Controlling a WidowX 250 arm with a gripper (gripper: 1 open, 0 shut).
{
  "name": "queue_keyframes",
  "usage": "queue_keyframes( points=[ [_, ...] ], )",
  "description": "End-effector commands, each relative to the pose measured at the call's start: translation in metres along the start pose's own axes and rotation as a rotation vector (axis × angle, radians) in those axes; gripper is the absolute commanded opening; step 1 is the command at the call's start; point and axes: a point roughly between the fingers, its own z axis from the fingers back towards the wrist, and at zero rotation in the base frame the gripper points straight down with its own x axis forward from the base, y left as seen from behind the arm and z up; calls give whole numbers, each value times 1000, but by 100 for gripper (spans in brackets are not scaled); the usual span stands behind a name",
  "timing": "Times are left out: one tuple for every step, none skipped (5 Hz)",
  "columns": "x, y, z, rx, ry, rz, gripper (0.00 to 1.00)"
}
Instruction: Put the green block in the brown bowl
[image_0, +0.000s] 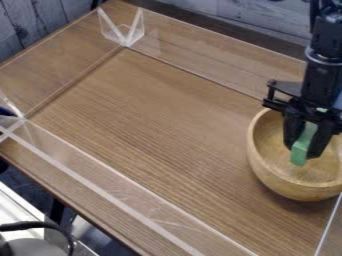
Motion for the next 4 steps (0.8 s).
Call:
queue_keyframes(
  points=[
    [5,-3,9,-7,-40,-13,0],
    [4,-2,5,-4,-35,-14,0],
    [4,-2,2,-1,-30,-14,0],
    [4,-1,0,-1,-27,-14,0]
  ],
)
